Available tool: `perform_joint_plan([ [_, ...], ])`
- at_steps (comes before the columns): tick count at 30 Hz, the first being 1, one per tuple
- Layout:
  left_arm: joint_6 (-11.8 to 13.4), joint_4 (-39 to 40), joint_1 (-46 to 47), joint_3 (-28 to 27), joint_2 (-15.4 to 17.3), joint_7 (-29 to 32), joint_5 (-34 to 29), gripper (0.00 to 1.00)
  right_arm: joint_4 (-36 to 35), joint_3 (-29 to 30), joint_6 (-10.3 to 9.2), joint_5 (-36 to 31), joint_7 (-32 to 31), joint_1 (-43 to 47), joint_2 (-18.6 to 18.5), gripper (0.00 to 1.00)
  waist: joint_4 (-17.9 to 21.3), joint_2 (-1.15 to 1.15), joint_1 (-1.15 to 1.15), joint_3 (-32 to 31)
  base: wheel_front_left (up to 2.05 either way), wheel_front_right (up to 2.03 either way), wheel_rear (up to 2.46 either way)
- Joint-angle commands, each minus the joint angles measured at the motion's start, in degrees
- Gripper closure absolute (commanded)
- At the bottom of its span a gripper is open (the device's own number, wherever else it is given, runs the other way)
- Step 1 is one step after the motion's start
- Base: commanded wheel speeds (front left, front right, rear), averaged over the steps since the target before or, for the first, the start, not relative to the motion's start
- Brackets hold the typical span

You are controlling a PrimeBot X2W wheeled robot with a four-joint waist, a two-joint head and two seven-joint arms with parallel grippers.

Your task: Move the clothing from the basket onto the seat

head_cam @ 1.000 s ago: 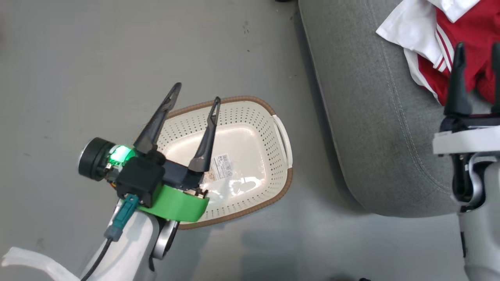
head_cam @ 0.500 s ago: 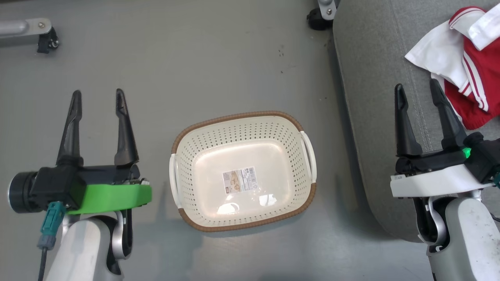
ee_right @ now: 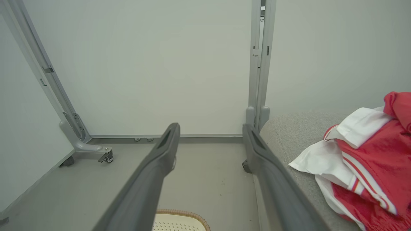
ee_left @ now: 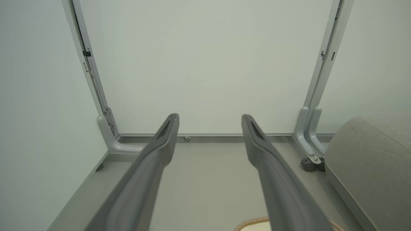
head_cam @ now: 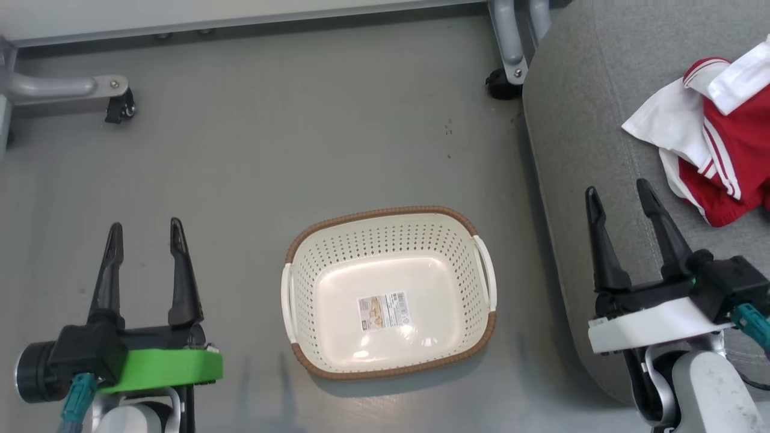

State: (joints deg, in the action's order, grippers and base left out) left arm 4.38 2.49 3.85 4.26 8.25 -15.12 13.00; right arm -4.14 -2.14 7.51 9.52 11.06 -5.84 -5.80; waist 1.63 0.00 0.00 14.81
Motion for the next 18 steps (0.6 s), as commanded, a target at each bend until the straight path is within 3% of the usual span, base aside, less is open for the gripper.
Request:
perform_joint_plan([
  [1, -0.64, -0.24, -1.41, -0.39, -0.2, -0.02, -0.55, 0.0, -0.37, -0.11, -0.04, -0.21, -0.28, 1.3, 0.31, 0.0, 0.26, 0.0, 0.0, -1.94, 0.0, 0.0, 0.0],
  [18, -5.74, -6.01, -7.85, -2.37, -2.89, -0.01, -2.82, 0.0, -1.43, -0.52, -0.04, -0.21, -3.17, 8.91, 1.6, 0.0, 1.31, 0.0, 0.0, -9.35, 0.0, 0.0, 0.0],
])
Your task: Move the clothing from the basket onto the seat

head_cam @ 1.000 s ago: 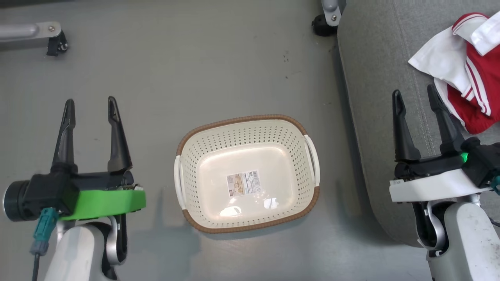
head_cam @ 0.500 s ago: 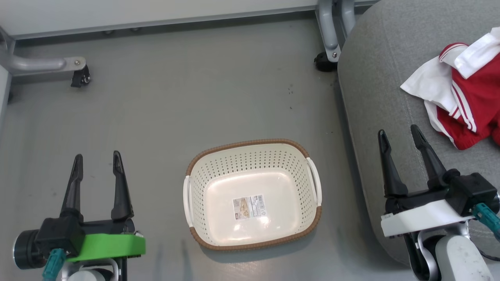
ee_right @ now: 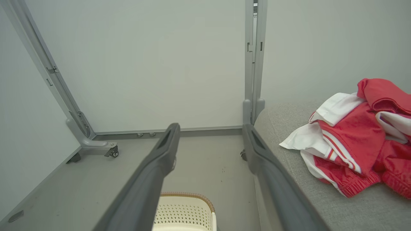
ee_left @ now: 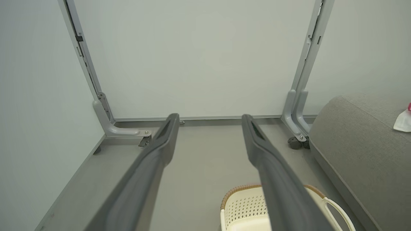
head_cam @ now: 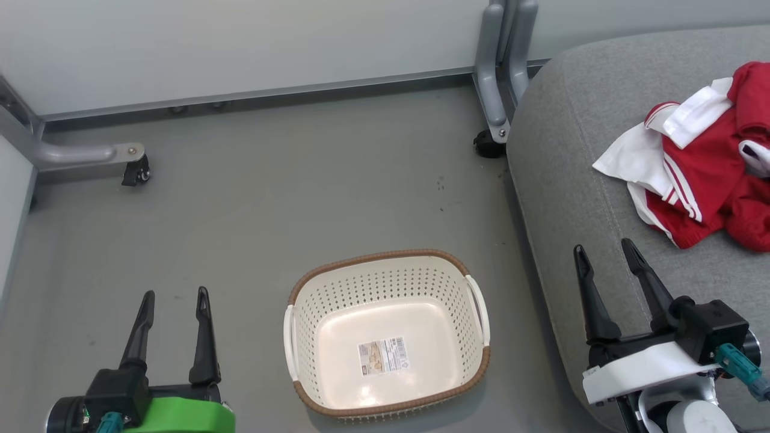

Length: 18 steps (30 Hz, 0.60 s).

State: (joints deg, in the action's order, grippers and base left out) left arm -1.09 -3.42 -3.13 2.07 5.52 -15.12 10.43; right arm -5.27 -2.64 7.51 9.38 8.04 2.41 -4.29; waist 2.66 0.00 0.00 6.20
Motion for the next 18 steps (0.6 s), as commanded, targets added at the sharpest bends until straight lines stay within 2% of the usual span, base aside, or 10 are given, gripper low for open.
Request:
perform_joint_plan([
  [1, -0.38, -0.27, -0.96, -0.25, -0.16, -0.02, -0.34, 0.0, -0.3, -0.04, -0.04, -0.08, -0.19, 0.86, 0.16, 0.0, 0.3, 0.0, 0.0, -0.9, 0.0, 0.0, 0.0],
  [18, -2.47, -3.66, -0.43, -1.42, -0.96, -0.02, -2.04, 0.0, -0.4, -0.24, -0.04, -0.86, -1.24, 1.94, 0.67, 0.0, 0.41, 0.0, 0.0, -2.15, 0.0, 0.0, 0.0],
])
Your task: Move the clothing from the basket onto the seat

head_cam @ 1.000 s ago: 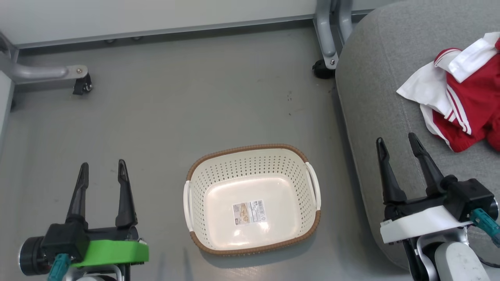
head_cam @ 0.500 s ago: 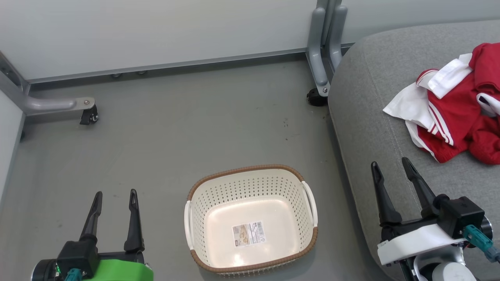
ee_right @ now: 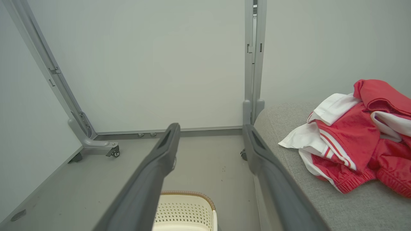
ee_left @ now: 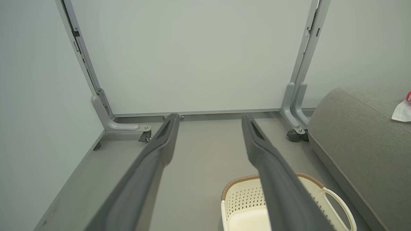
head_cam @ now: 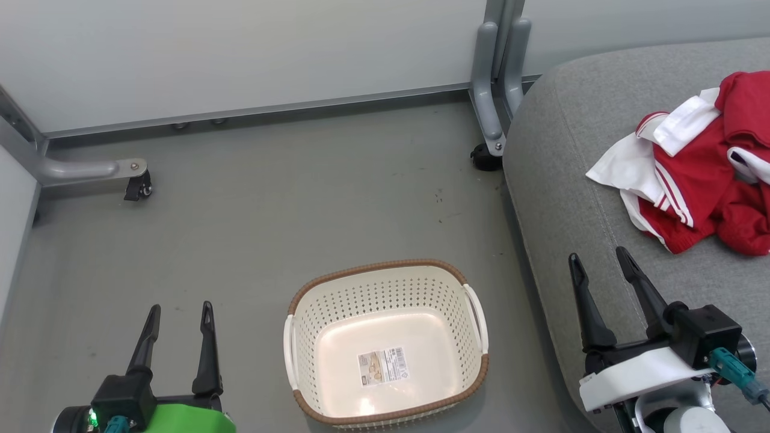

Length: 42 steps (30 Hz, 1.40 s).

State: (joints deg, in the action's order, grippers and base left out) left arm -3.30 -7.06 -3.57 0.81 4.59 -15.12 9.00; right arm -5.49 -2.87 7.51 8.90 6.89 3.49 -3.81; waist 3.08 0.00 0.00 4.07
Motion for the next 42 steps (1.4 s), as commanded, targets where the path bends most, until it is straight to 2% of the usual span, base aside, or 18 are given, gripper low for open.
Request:
perform_joint_plan([
  [1, -0.33, -0.09, 0.06, -0.21, -0.06, -0.02, -0.7, 0.0, -0.17, 0.01, -0.04, -0.45, -0.14, 0.89, 0.18, 0.0, -0.01, 0.0, 0.0, -0.02, 0.0, 0.0, 0.0],
  [11, -0.85, -0.98, 0.88, -0.96, -0.67, -0.03, -1.22, 0.0, -0.1, 0.37, -0.05, -0.27, -0.44, 0.74, 0.23, 0.0, -0.36, 0.0, 0.0, -0.12, 0.0, 0.0, 0.0],
  [12, -0.66, -1.0, 0.11, -0.76, -0.43, 0.0, -0.97, 1.0, 0.22, 0.23, 0.01, -0.35, -0.28, 0.1, 0.03, 1.0, -0.35, 0.0, 0.0, -0.11, 0.0, 0.0, 0.0],
  [15, -0.69, -2.44, 0.19, -0.82, -0.46, 0.25, -0.38, 1.0, 1.35, 0.01, 0.01, 0.26, -0.24, 0.23, 0.03, 1.0, -0.37, 0.0, 0.0, -0.13, 0.0, 0.0, 0.0],
  [28, -1.31, -3.26, 2.01, -2.06, -0.68, 4.08, 14.2, 1.0, 4.4, 0.45, 0.0, 15.96, -1.56, -1.58, -0.82, 1.0, -0.66, 0.0, 0.0, -0.53, 0.0, 0.0, 0.0],
  [42, -1.87, -3.85, 3.53, -3.01, -0.85, 7.37, 27.43, 1.0, 7.23, 1.09, 0.0, 29.78, -2.93, -3.26, -1.33, 1.0, -0.95, 0.0, 0.0, -0.94, 0.0, 0.0, 0.0],
])
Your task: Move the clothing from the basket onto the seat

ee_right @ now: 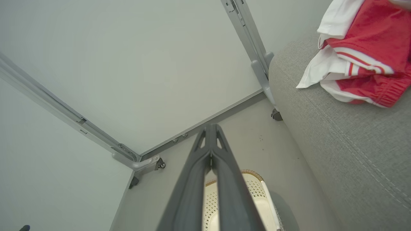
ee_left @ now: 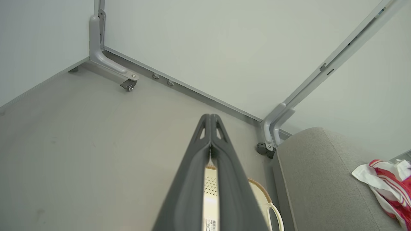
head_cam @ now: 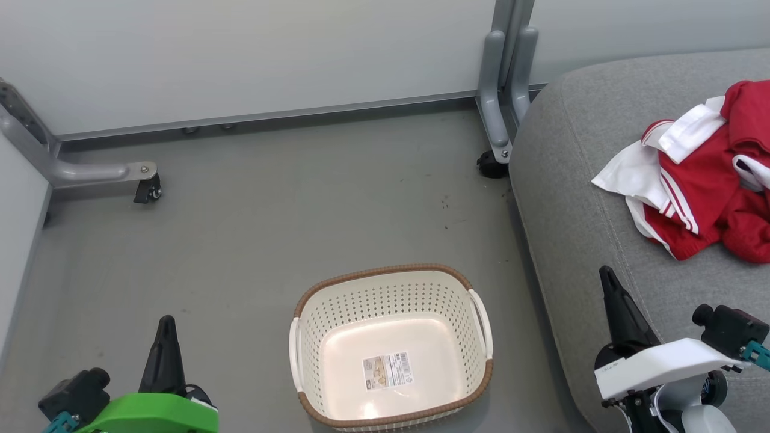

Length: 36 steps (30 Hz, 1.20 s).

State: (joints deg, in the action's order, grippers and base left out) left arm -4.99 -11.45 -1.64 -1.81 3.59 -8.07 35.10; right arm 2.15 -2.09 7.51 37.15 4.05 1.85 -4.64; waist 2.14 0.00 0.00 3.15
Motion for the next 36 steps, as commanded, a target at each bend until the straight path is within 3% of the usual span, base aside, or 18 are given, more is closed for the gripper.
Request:
perform_joint_plan([
  [1, -0.22, 0.49, 1.74, -0.48, 0.14, 0.55, 2.31, 1.0, -0.2, 0.37, 0.0, 2.52, -0.21, -1.74, -0.52, 1.0, -0.04, 0.0, 0.0, -0.05, 0.0, 0.0, 0.0],
  [36, -1.34, -0.85, 4.82, -2.55, -0.21, 7.07, 27.74, 1.0, 5.27, 2.53, 0.0, 28.29, -3.65, -4.77, -0.76, 1.0, -0.79, 0.0, 0.0, -1.09, 0.0, 0.0, 0.0],
])
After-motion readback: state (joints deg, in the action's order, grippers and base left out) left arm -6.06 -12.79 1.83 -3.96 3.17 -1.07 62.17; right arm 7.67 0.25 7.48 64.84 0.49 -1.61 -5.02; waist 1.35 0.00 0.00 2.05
